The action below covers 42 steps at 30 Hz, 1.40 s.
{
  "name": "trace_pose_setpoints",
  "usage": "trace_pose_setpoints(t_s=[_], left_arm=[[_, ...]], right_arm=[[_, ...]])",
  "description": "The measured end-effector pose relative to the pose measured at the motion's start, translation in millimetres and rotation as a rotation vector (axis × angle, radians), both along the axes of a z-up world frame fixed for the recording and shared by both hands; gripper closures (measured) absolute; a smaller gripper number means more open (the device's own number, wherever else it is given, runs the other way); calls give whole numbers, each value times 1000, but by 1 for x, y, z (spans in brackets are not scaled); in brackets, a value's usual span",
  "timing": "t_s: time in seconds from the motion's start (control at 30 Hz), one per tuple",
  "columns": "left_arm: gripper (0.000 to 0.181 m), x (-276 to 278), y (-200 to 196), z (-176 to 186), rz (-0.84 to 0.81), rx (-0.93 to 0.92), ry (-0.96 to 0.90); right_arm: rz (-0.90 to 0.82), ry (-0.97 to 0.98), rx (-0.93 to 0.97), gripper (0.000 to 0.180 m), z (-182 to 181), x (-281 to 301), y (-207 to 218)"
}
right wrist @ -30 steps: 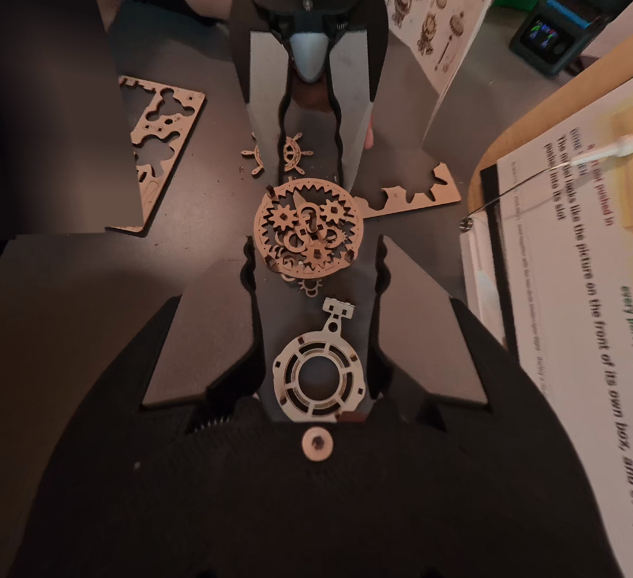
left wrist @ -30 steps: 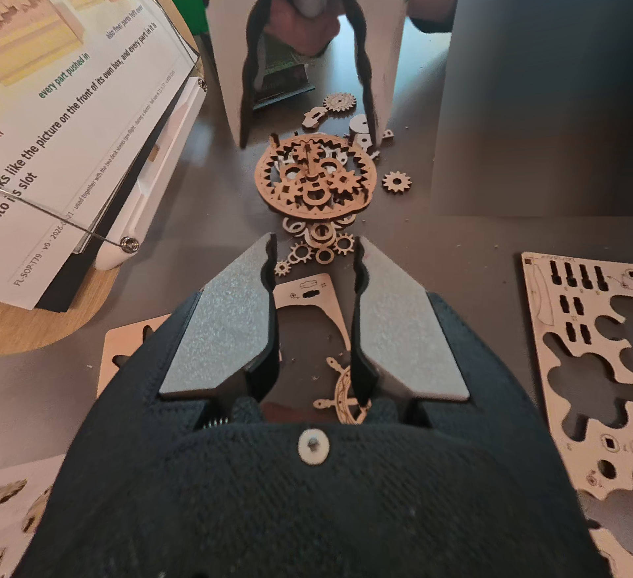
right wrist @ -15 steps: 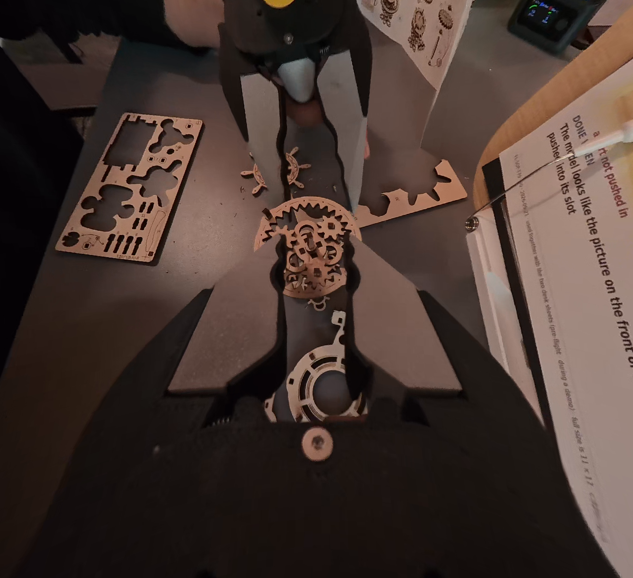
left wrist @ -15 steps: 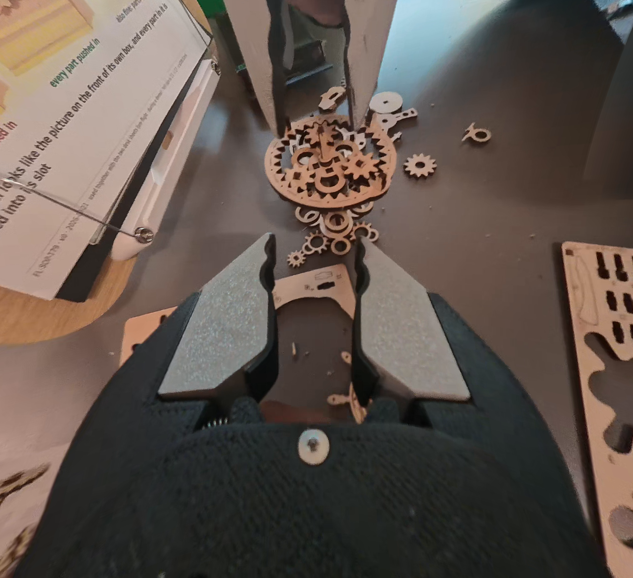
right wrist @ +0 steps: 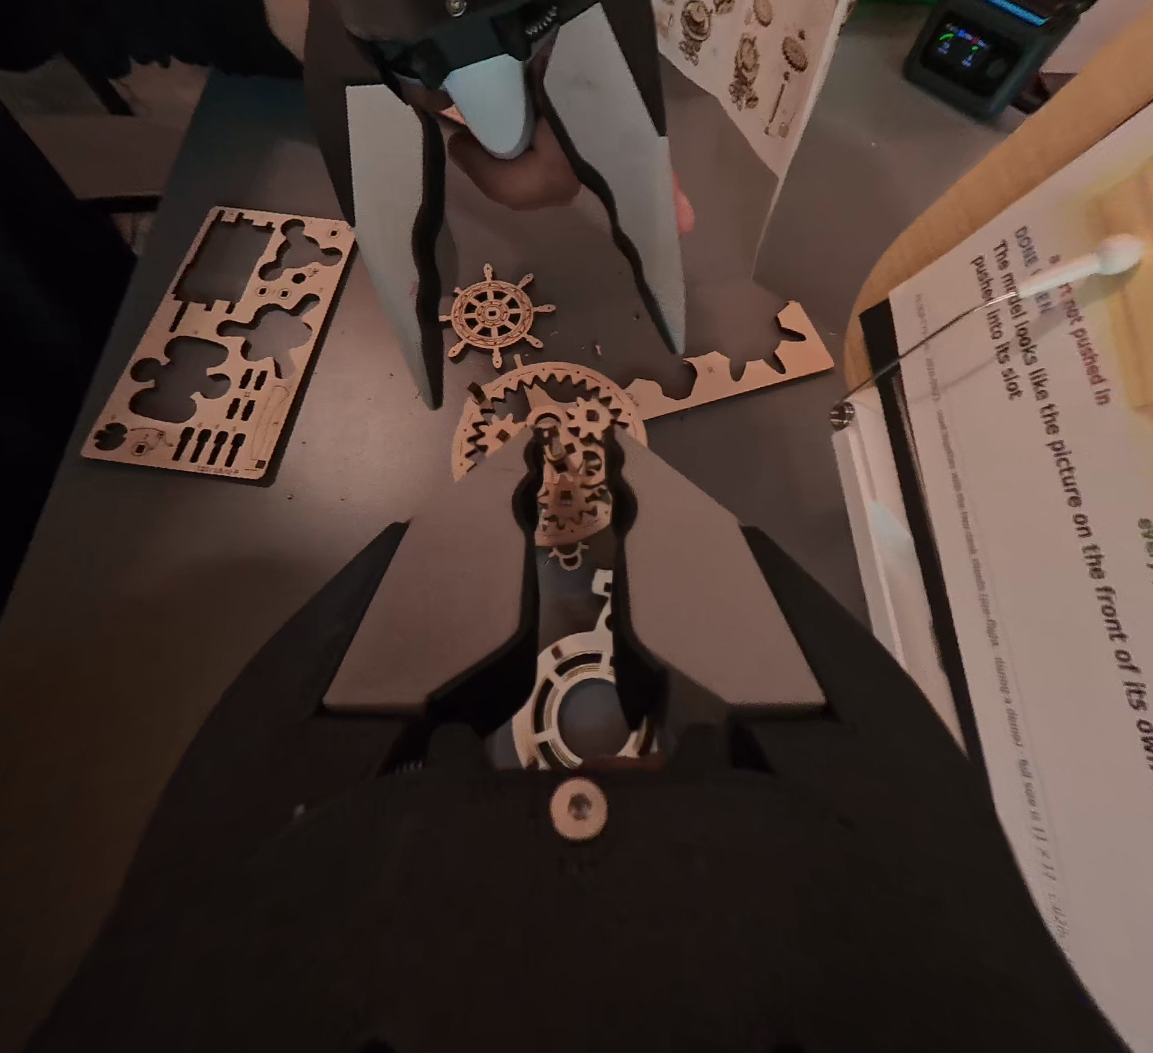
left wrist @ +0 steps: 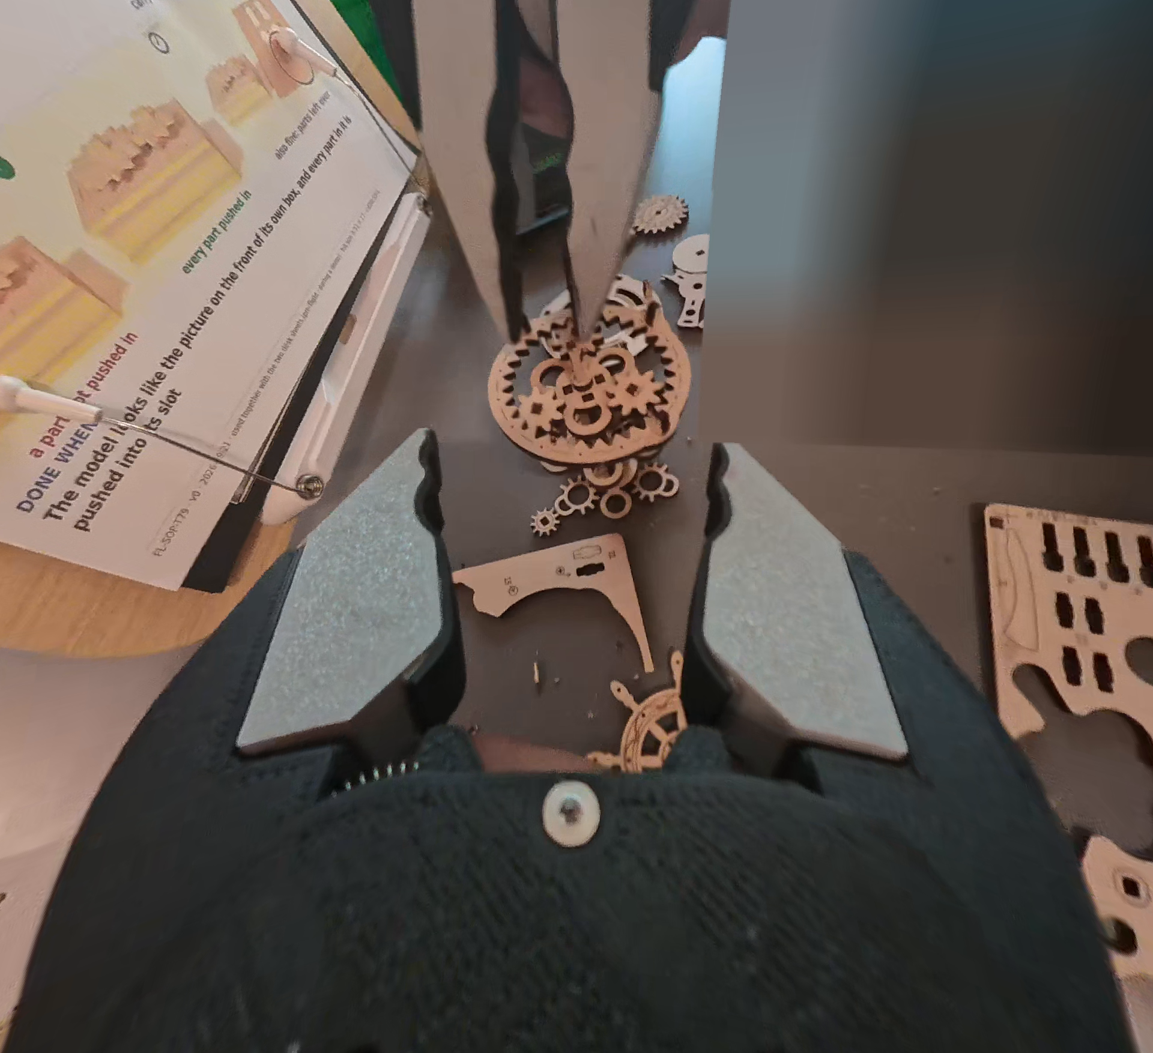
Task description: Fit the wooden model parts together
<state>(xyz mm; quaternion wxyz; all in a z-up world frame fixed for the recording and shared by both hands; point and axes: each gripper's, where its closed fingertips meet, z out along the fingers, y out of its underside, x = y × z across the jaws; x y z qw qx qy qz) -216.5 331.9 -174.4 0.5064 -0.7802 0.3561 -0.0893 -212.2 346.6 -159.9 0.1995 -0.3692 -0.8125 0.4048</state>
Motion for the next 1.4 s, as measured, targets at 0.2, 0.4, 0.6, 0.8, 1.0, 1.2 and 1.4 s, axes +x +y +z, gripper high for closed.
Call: trace_pose_setpoints(t_s=[0.2, 0.4, 0.6, 0.8, 1.0, 1.2, 1.4], left_arm=[[104, 6, 9, -8, -16, -47, -65], [114, 16, 8, -6, -84, -63, -108], [116, 15, 9, -9, -84, -66, -114], [116, 13, 8, -9, -89, -62, -123], [117, 11, 7, -8, -98, -69, -155], [120, 8, 6, -10, -97, -76, -162], [126, 3, 0, -6, -119, -86, -179]], right_arm=[[10, -50, -4, 160, -10, 0, -3], [36, -58, 13, 172, -15, -1, -9], [50, -71, 0, 178, -16, -1, -11], [59, -69, -12, 178, -17, -1, -12], [66, -63, -22, 178, -17, 0, -12], [60, -62, -18, 178, -17, 0, -11], [60, -76, -34, 178, -16, 1, -11]])
